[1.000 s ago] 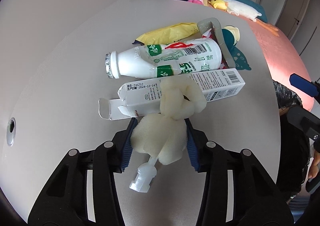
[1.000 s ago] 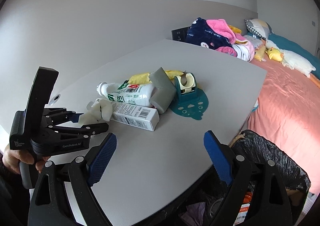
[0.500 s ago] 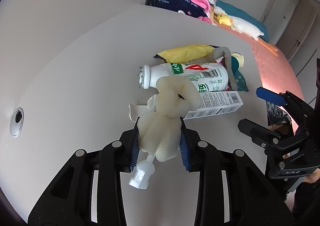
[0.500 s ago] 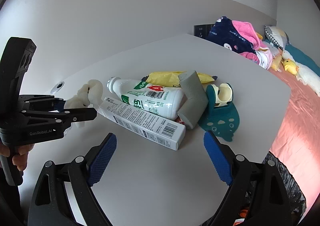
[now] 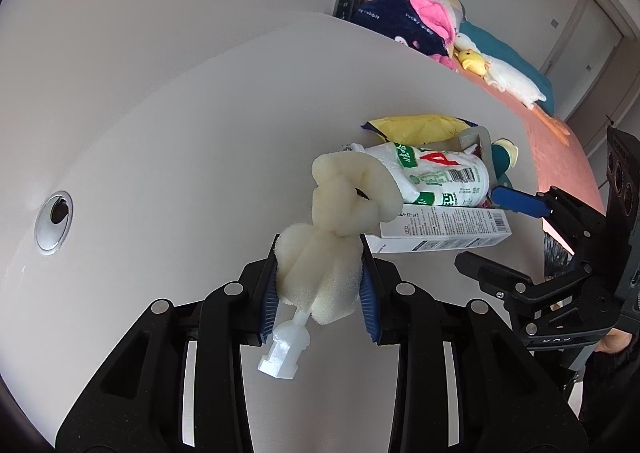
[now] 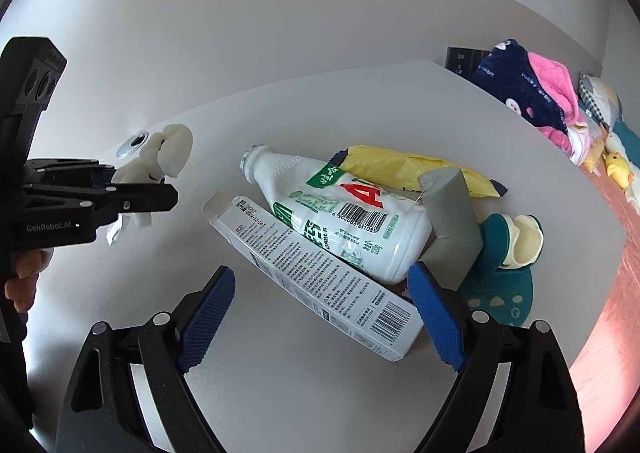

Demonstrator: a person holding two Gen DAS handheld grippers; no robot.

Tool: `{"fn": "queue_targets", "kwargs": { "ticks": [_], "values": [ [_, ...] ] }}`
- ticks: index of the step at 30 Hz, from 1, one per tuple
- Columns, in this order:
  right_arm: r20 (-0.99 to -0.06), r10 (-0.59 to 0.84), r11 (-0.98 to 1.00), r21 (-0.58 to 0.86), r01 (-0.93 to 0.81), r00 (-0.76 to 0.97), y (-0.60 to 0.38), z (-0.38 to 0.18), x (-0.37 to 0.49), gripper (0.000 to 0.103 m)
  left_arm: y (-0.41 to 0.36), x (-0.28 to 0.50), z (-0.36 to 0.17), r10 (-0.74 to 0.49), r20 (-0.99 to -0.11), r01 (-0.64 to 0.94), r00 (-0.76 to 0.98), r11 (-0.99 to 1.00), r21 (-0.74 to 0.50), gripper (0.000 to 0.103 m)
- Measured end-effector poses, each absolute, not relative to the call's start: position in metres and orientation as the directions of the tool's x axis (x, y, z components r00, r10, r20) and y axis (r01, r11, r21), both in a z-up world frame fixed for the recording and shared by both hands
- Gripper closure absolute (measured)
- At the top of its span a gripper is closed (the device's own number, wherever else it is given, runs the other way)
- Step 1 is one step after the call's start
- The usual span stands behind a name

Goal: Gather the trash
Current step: 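Grasp the white-green printed box with the right tool while the left tool holds the foam toy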

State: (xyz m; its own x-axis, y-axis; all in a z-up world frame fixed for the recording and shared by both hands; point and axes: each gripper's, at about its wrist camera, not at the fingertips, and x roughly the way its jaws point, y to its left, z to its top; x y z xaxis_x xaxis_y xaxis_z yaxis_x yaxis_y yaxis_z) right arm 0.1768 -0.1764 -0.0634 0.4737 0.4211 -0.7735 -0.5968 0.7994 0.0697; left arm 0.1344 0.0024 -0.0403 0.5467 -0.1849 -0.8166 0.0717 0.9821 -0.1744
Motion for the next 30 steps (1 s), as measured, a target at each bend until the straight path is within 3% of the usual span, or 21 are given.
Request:
{"fn": "queue_targets", "kwargs": {
  "ticks": [1,3,5,16,21,30],
  "values": [
    [-0.779,0.417,0.794,0.061,-0.605,0.468,-0.174,-0.064,0.176,0.018,0.003,0.134,-0.04,-0.186,-0.816,0.071,0.547,0.982,-0.176,0.07],
    [-0.796,0.419,0.777,0.065,-0.626,0.438,-0.171,-0.068,0.176,0.042,0.003,0.134,-0.039,-0.187,-0.816,0.07,0.548,0.982,-0.177,0.07],
    [-0.812,0.414,0.767,0.066,-0.638,0.413,-0.168,-0.074,0.175,0.049,0.004,0.133,-0.039,-0.189,-0.815,0.072,0.548,0.981,-0.179,0.07],
    [-0.829,0.369,0.772,0.022,-0.635,0.42,-0.156,-0.093,0.161,0.052,0.003,0.132,-0.035,-0.193,-0.811,0.084,0.552,0.981,-0.176,0.069],
    [-0.814,0.402,0.774,0.057,-0.631,0.42,-0.156,-0.096,0.146,0.074,0.001,0.13,-0.032,-0.198,-0.807,0.095,0.557,0.98,-0.175,0.069],
    [-0.786,0.438,0.8,0.12,-0.589,0.436,-0.173,-0.098,0.12,0.075,-0.009,0.123,-0.021,-0.216,-0.791,0.135,0.572,0.976,-0.168,0.069]
  ]
}}
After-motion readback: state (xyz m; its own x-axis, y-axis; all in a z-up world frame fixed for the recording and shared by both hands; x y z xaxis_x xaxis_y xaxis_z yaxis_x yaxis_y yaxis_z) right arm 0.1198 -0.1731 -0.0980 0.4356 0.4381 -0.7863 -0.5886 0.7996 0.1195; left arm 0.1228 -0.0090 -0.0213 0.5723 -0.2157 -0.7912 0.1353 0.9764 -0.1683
